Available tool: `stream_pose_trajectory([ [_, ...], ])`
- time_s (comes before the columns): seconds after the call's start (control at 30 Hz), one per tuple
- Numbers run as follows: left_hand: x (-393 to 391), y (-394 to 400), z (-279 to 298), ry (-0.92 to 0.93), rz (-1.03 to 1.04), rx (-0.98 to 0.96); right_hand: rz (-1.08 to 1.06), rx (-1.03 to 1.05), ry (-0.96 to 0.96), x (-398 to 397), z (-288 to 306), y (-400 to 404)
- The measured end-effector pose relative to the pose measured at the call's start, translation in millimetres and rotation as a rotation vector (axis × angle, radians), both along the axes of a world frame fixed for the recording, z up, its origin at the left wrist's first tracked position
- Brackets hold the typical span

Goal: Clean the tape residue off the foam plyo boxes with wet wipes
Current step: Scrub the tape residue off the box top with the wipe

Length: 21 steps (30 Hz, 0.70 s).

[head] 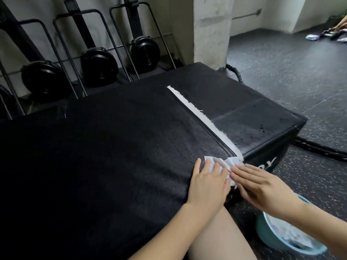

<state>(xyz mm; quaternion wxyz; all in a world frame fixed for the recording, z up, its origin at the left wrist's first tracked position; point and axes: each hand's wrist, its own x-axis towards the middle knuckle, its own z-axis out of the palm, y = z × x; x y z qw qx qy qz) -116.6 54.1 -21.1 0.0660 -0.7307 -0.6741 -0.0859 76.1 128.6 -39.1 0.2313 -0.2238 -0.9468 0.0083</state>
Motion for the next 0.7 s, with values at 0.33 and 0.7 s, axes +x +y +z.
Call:
stream_pose_trajectory([
  [0.33, 0, -31, 0, 0.067, 0.041, -0.011, -0.062, 0.044, 0.278, -15, -42, -29],
  [0.7, 11, 8, -4, 0.098, -0.013, 0.063, -0.194, 0.081, 0.278, -12, -47, -15],
])
